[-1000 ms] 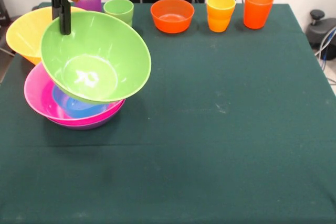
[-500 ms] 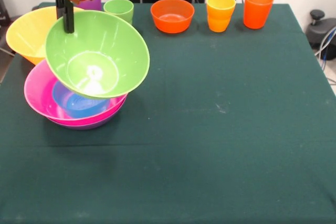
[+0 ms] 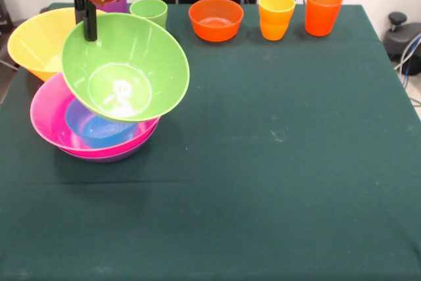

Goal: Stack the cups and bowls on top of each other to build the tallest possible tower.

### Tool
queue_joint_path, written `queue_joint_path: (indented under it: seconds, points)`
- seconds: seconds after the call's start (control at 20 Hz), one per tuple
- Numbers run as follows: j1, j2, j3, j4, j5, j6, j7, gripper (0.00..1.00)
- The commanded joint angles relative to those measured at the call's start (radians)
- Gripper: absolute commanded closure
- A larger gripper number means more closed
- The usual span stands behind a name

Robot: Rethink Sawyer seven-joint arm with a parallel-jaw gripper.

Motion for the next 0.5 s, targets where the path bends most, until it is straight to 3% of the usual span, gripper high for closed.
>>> queue_joint_path:
  seconds: [0.05,0.5]
  points:
    - [-0.010,0.021,0.093,0.064,-0.006,-0.032,0.053,1.00]
    - [-0.015,0.028,0.089,0.051,-0.018,-0.039,0.041,1.00]
